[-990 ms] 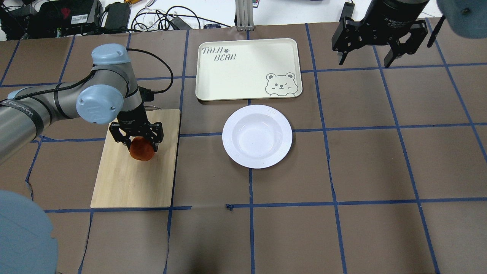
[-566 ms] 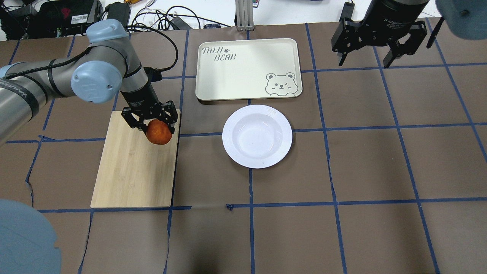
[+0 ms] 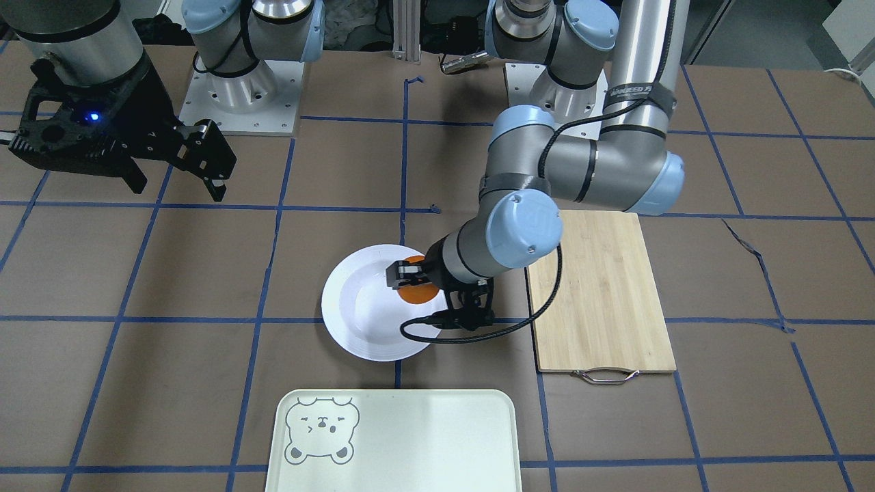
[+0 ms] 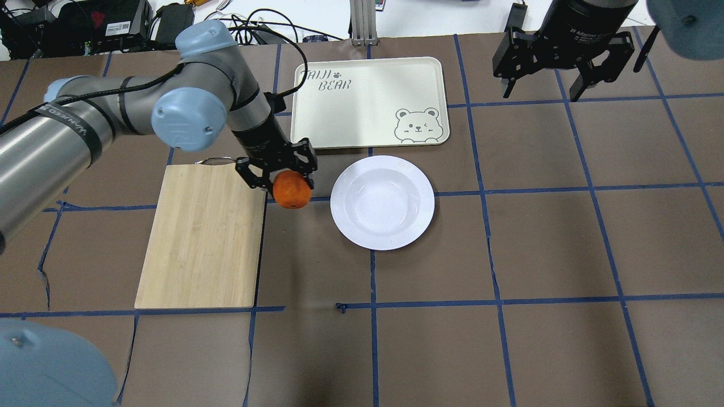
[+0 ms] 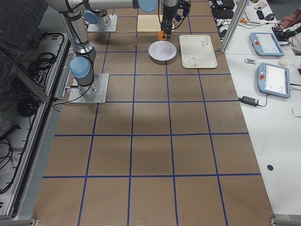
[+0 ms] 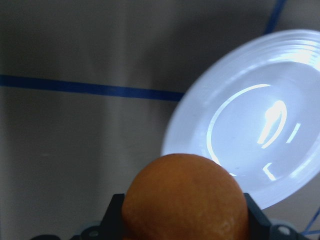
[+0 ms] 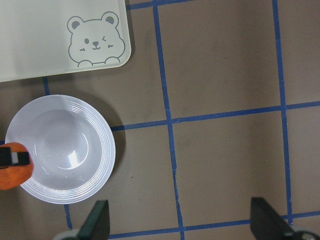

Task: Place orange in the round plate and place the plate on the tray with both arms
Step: 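Carry the orange with the left gripper over the white plate and lower it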

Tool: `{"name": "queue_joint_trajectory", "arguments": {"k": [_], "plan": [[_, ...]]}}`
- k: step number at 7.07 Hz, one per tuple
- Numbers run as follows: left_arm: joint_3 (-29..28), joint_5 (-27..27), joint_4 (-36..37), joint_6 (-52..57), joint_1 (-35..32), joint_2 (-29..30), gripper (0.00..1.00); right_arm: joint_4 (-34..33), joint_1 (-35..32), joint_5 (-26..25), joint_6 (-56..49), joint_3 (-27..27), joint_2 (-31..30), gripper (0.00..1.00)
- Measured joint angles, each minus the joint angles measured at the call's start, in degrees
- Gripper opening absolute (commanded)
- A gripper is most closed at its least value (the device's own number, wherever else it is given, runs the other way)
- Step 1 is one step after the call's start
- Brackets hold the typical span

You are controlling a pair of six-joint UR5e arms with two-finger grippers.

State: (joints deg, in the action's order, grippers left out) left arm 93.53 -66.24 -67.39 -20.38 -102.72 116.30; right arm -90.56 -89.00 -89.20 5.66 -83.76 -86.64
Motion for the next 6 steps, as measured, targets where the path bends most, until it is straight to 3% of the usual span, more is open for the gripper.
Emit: {"name": "queue_joint_trajectory", "arguments": {"k": [1, 2, 6], "plan": [[0.10, -0.04, 5.26, -2.59, -2.73, 2.16, 0.74, -0.12, 0.00, -0.01, 0.01, -0.03, 0.02, 1.00], [0.22, -1.32, 7.91, -3.79, -4.41, 3.90, 1.00, -0.14, 0.03, -0.01, -0.01, -0.06, 0.01, 1.00], [0.25, -3.58, 8.18, -4.15, -5.03, 3.34, 1.00, -0.14, 0.17, -0.06, 0.05, -0.01, -0.02, 1.00]]}}
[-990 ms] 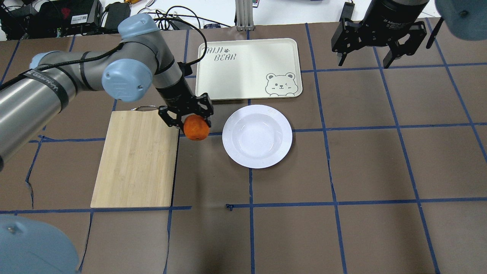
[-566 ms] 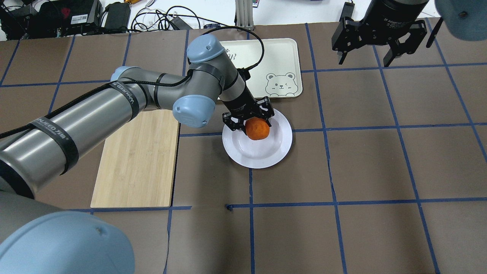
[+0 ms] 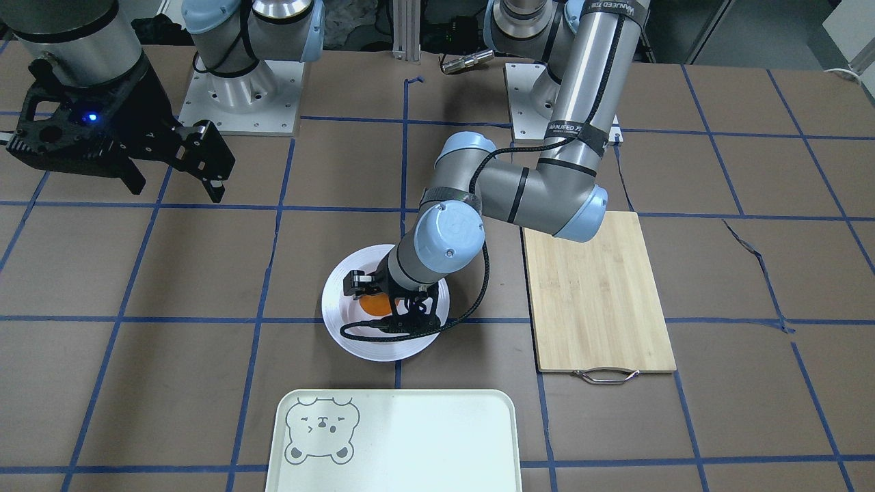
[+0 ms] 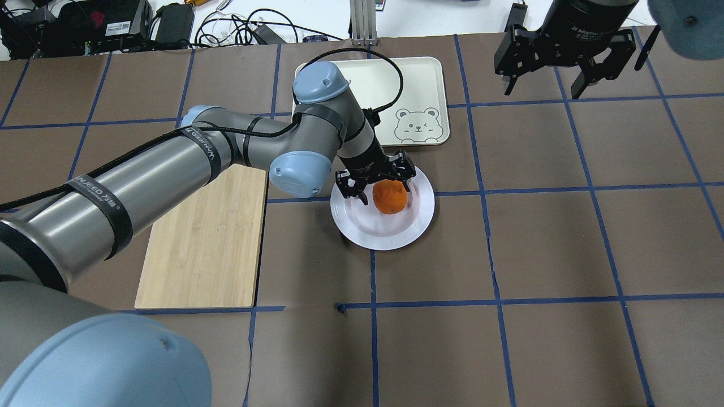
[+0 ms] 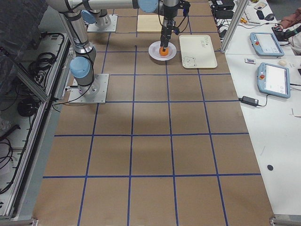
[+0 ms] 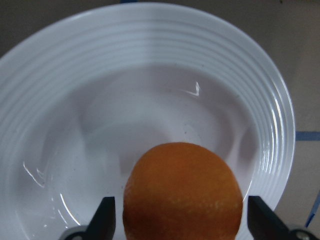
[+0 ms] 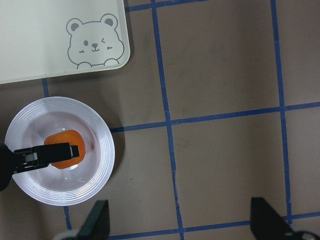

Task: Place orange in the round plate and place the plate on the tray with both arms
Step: 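Open the left gripper and lift away while the right arm moves toward the plate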

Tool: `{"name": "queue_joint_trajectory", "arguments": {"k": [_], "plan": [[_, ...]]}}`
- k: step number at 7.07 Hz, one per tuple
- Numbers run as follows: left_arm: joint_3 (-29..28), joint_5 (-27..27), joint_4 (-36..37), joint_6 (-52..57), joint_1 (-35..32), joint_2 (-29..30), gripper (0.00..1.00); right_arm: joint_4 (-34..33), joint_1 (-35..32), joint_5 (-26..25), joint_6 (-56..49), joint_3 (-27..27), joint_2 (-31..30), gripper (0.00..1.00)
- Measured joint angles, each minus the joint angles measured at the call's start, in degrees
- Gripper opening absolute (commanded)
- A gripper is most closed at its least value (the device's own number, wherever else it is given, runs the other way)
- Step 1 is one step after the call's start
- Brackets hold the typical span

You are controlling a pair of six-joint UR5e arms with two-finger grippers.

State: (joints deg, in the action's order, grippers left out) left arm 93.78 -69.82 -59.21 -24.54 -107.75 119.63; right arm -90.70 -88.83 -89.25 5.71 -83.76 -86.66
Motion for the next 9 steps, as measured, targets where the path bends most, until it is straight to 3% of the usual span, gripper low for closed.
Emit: {"name": "queue_joint_trajectory", "arguments": {"k": [2, 4, 5, 7, 9], "plan": [[-1.21, -4.58, -6.15, 0.68, 2.44, -5.38, 1.00, 0.04, 0.02, 0.02, -0.05, 0.68, -0.06, 1.00], [-3.07, -12.32, -17.92, 9.08, 6.00, -13.90, 1.00, 0.34, 0.11, 0.68, -0.06, 2.20, 0.13, 1.00], [-3.49, -15.88, -23.48, 13.19, 7.89, -18.55, 1.00, 0.72, 0.22, 3.50, -0.05, 2.29, 0.58, 1.00], [-3.61, -18.60, -31.34, 15.95, 11.30, -26.56, 1.00, 0.86, 0.59, 15.22, -0.06, 1.23, 4.14, 1.00], [-3.53, -19.59, -32.33, 17.20, 12.93, -30.38, 1.00, -7.73, 2.01, 25.76, -0.39, -4.82, 8.36, 1.00]]}}
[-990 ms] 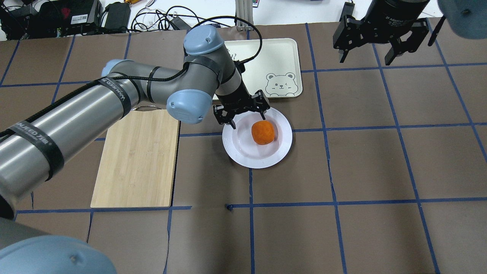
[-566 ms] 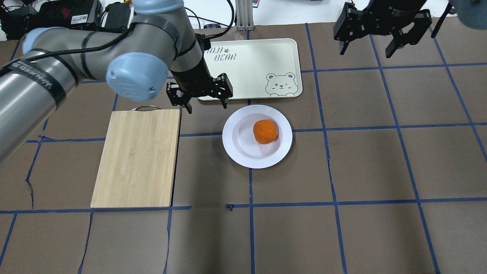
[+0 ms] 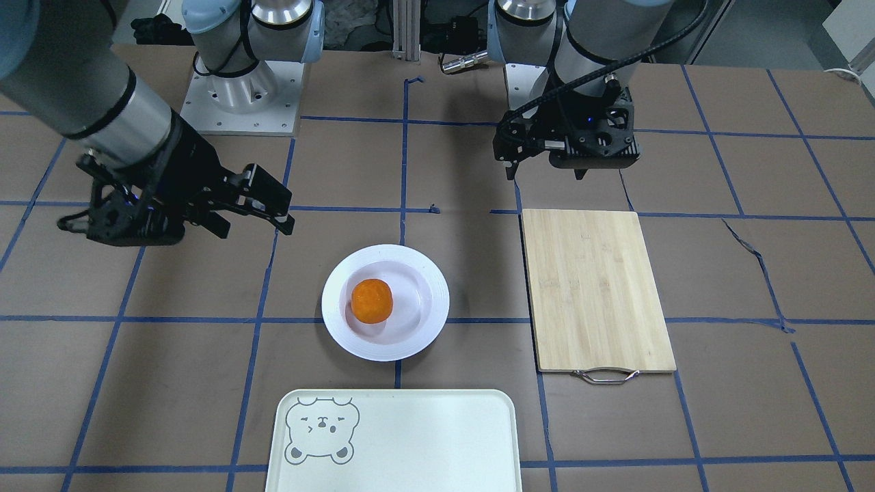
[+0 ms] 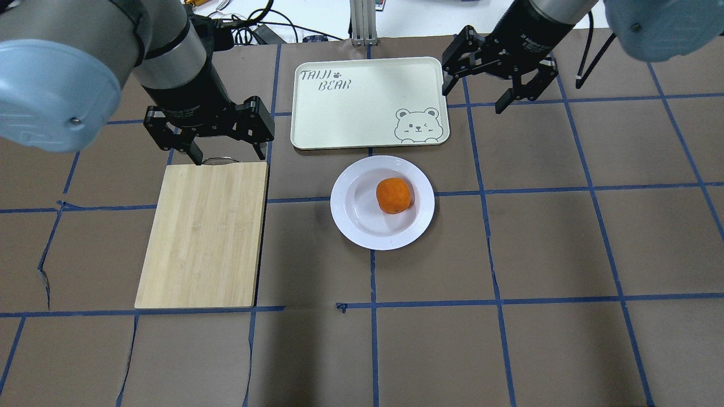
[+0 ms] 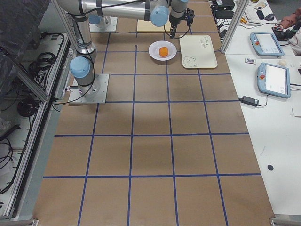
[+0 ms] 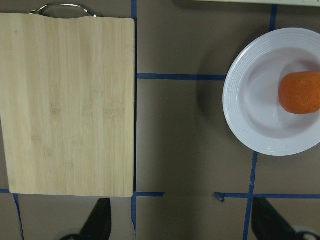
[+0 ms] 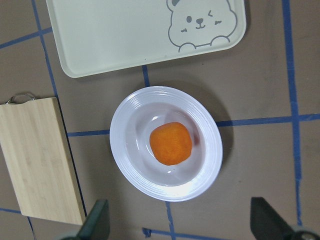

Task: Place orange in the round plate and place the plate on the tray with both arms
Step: 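Open the left gripper and lift away while the right arm moves toward the plate, then move the right gripper down to the plate rim nearest it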

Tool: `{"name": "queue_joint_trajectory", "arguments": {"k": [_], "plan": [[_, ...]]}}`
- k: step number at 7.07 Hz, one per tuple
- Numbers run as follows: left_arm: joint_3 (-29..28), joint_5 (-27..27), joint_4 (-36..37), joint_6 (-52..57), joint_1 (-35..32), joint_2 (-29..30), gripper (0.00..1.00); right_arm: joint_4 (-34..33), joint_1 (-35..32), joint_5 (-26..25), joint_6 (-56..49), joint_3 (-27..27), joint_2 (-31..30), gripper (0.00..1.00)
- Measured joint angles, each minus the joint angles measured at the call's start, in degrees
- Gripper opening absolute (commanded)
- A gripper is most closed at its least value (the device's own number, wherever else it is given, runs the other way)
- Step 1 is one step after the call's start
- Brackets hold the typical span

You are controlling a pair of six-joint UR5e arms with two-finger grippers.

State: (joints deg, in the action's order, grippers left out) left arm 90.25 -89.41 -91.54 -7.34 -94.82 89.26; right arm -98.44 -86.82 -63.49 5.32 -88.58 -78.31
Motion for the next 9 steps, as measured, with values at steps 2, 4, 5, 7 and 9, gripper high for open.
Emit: {"name": "queue_joint_trajectory", "arguments": {"k": [2, 4, 5, 7, 9], "plan": [[-0.15, -0.31, 1.47, 0.62, 1.20, -0.82, 1.00, -16.98, 5.56, 10.89, -0.43, -13.08, 2.25, 1.00], [0.07, -0.31, 3.66, 0.65, 1.20, -0.96, 1.00, -30.96, 7.50, 16.64, -1.15, -25.92, 3.23, 1.00], [0.26, -0.27, 5.18, 0.51, 1.19, -0.93, 1.00, -34.71, 7.65, 18.35, -2.33, -29.73, 4.37, 1.00], [0.59, -0.02, 7.06, 0.30, 1.23, -0.78, 1.00, -38.51, 7.71, 21.11, -4.70, -33.22, 7.07, 1.00], [0.53, 0.19, 7.31, 0.41, 1.46, -0.68, 1.00, -42.49, 7.72, 23.86, -7.32, -35.13, 10.15, 0.98]]}}
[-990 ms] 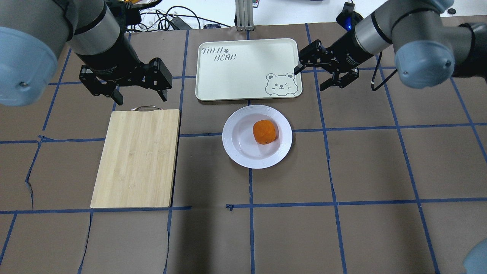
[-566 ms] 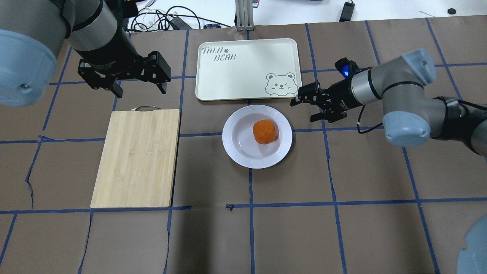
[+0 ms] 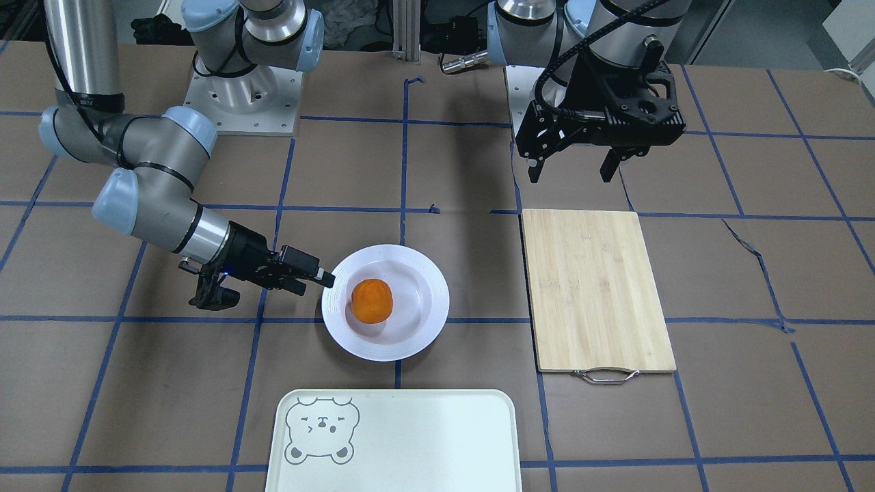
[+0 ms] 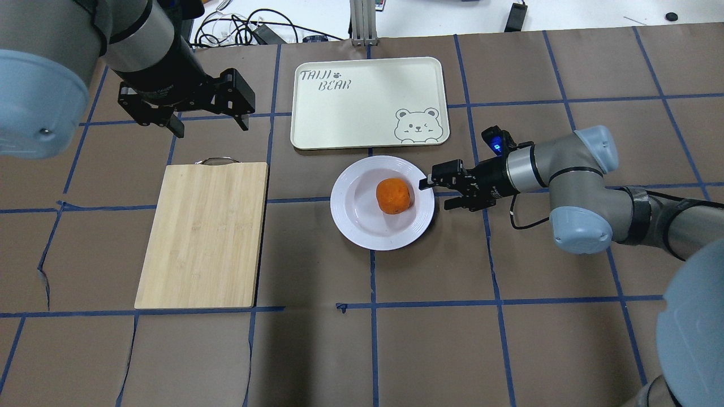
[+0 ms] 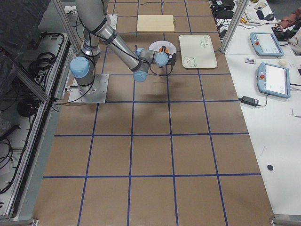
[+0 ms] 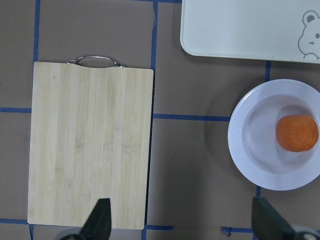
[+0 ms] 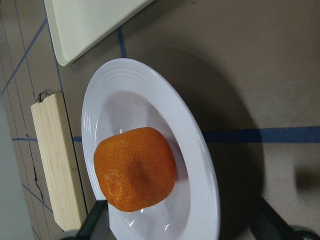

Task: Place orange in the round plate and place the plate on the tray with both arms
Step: 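Move the right gripper down to the plate rim nearest it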

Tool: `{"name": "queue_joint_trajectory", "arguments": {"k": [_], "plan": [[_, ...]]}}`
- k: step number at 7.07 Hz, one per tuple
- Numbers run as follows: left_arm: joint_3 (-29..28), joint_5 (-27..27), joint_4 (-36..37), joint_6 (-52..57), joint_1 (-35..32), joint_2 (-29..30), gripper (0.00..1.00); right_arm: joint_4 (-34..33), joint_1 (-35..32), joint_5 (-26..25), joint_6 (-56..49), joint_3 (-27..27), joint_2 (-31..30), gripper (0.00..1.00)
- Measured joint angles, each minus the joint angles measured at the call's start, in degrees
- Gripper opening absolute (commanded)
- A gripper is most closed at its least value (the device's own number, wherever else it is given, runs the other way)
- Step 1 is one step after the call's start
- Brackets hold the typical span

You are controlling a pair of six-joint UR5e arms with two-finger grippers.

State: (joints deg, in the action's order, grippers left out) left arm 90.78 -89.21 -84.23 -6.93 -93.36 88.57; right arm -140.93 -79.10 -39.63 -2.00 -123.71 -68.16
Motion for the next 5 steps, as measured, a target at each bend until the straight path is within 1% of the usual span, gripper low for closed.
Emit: {"name": "queue_joint_trajectory", "arguments": {"k": [2, 3, 4, 5], "plan": [[-0.06, 0.08, 0.02, 0.20, 0.00, -0.03, 1.00, -1.99, 0.00, 1.01, -1.14, -0.69, 1.08, 0.94], [-0.07, 0.02, 0.03, 0.23, -0.03, -0.06, 1.00, -2.35, 0.00, 1.12, -1.28, -1.45, 1.21, 0.88], [-0.07, -0.06, 0.03, 0.24, -0.06, -0.06, 1.00, -2.49, 0.00, 1.14, -1.30, -2.37, 1.24, 0.78], [-0.07, -0.07, 0.03, 0.25, -0.05, -0.06, 1.00, -2.51, 0.00, 1.14, -1.26, -2.84, 1.25, 0.58]]}}
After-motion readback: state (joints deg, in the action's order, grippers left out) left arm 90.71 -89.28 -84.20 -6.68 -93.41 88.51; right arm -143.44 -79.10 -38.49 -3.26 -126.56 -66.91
